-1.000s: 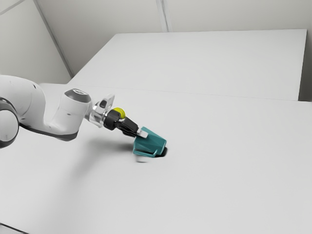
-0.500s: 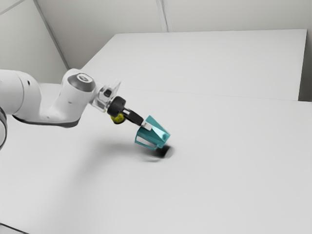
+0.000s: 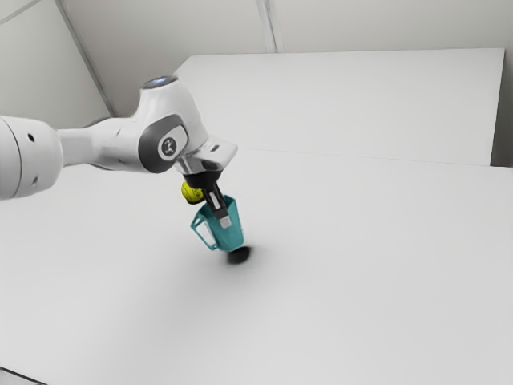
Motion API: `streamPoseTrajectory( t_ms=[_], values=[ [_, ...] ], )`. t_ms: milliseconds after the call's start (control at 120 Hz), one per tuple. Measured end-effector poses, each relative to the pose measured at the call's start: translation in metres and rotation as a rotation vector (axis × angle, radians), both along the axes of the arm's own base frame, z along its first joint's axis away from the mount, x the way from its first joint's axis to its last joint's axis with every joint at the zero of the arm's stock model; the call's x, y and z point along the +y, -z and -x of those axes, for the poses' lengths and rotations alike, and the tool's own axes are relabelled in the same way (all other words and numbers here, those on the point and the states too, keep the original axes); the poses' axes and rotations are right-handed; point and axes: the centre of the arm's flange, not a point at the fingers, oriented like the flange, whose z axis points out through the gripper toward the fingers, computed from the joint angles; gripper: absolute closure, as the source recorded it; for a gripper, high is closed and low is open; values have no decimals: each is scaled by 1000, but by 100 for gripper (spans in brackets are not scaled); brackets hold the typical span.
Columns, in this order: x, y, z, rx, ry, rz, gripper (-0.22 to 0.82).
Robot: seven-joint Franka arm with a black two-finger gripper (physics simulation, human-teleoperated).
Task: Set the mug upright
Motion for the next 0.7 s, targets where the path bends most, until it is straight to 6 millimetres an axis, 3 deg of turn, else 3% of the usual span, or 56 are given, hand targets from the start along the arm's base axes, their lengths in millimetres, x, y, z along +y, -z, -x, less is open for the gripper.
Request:
streamPoseTrajectory(
  t_ms=[417, 700],
  values=[
    [-3, 32, 24, -49, -272, -50, 79],
    [-11, 37, 25, -69, -379, -39, 79]
  ],
)
